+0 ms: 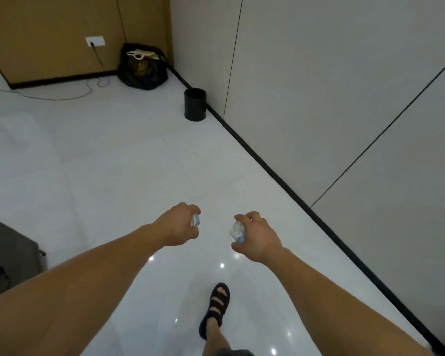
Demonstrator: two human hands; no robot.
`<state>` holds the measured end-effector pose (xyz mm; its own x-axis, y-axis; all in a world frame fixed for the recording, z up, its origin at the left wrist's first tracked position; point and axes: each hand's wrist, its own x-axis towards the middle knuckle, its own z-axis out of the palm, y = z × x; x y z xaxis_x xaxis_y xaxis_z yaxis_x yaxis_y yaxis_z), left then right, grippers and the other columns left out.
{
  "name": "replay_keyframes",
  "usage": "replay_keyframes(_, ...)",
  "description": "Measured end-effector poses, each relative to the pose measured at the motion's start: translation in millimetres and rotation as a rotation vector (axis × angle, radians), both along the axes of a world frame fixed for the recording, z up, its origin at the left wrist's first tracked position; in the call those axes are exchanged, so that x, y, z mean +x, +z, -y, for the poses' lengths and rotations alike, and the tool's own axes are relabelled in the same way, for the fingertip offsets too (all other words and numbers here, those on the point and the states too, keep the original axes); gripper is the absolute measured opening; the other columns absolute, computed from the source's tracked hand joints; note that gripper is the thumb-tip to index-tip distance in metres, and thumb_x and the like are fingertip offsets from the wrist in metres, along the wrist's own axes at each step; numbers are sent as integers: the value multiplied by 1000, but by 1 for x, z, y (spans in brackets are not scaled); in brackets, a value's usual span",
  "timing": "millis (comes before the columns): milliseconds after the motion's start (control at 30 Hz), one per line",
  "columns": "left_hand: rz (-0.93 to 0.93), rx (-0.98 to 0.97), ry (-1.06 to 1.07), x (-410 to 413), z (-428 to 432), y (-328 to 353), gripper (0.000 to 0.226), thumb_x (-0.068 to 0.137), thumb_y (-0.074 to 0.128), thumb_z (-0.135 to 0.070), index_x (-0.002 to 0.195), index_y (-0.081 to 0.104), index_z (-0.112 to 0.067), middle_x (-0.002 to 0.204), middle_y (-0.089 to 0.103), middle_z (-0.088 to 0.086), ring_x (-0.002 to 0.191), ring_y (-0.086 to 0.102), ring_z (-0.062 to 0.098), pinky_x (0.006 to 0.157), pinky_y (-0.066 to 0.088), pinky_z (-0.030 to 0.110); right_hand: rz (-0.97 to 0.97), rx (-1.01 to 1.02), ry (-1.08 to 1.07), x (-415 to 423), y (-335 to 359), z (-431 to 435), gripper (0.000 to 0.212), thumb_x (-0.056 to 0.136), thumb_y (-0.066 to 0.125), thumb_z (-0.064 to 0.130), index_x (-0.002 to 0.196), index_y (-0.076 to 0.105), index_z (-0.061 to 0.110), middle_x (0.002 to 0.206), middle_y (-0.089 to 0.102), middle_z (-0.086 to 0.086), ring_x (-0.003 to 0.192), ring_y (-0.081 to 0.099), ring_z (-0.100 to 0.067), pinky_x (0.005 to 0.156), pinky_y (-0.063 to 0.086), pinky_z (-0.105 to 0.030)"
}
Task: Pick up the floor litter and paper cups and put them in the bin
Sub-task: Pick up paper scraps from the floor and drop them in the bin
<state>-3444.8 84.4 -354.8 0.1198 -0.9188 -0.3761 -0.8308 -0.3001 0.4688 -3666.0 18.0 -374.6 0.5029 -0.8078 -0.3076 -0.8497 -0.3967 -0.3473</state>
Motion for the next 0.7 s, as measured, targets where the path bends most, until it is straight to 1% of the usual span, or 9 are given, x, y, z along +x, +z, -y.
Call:
replay_keyframes(67,13,5,66,26,35,6,56,87,60,-28,140,43,-22,131,46,4,116,50,23,82,39,24,15,-2,43,31,-1,50,74,81,69,39,146,34,28,142,34,-1,123,42,-23,96,44,-32)
replay_keyframes(133,35,26,104,51,67,15,56,87,60,-28,140,43,-21,132,46,5,117,50,23,88,42,26,21,3,88,61,3,95,74,81,69,39,146,34,28,142,34,-1,124,41,-23,97,43,-32)
replay_keyframes(200,57,25,143,76,99,22,56,87,60,-29,140,43,-20,132,47,6,118,50,24,92,42,27,27,-1,138,93,9,137,74,81,69,39,146,34,29,142,34,-1,124,41,-22,96,44,-33)
replay_keyframes(300,41,-3,220,113,146,27,56,87,60,-29,139,43,-20,130,48,6,116,51,25,90,42,27,36,-11,204,139,16,193,74,81,69,38,146,34,29,143,34,-1,125,41,-22,95,44,-33)
replay_keyframes(433,19,7,254,162,207,21,56,86,61,-29,139,44,-20,128,48,6,114,51,24,88,41,26,20,-24,262,197,18,260,74,81,68,38,146,34,29,143,34,-1,125,41,-23,95,44,-34)
replay_keyframes(533,14,2,260,211,262,12,57,87,62,-30,139,43,-20,129,47,6,115,50,23,89,41,25,10,-45,276,247,14,314,73,81,68,39,145,35,29,143,34,-1,125,41,-23,95,45,-34)
replay_keyframes(700,4,-36,259,300,354,17,56,87,61,-30,140,42,-22,131,45,5,115,50,24,83,40,24,-16,-62,257,327,19,398,73,81,68,39,145,35,30,142,34,0,124,41,-22,93,45,-33)
